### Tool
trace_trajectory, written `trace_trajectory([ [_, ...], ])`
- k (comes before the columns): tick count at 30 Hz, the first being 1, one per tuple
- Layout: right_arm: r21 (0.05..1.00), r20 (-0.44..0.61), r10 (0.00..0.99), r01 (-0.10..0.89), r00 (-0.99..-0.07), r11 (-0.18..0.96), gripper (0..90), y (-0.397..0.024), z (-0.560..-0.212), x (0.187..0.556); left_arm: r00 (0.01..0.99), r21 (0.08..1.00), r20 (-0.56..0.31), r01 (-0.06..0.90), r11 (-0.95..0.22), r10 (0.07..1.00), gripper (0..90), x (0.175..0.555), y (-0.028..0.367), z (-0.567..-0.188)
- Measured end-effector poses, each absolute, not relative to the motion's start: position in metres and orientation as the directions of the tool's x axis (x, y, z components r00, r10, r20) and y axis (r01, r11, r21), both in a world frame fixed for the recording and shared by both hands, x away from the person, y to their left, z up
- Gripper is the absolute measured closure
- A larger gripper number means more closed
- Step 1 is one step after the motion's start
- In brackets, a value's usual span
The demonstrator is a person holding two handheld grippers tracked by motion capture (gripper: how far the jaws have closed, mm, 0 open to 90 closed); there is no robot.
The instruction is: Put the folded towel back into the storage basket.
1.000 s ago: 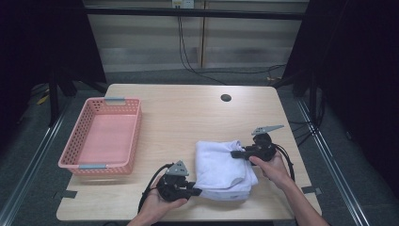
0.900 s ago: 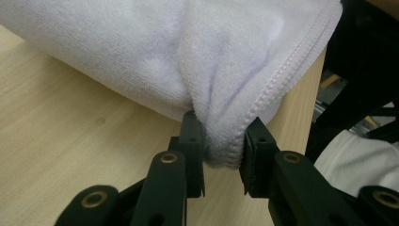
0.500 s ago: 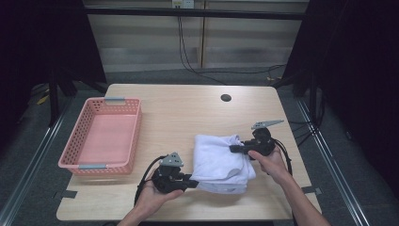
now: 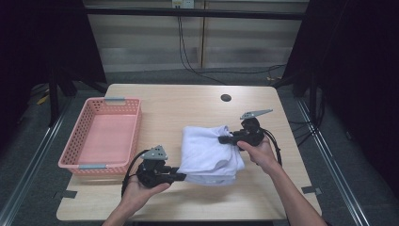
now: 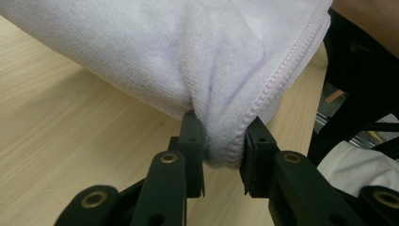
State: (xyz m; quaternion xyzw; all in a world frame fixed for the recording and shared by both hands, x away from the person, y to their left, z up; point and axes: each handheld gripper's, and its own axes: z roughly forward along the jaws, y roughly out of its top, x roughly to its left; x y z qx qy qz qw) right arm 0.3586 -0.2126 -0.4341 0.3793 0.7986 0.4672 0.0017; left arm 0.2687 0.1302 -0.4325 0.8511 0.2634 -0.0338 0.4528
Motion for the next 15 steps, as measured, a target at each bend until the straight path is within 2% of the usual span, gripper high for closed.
trace_trajectory([
  [15,0.777,0.334,0.585,0.568,-0.739,0.274,69.6,-0.179,-0.410,0.385,0.835,0.778,-0.280,0.486,-0.398,0.473,74.4,0.283,0.166,-0.410],
])
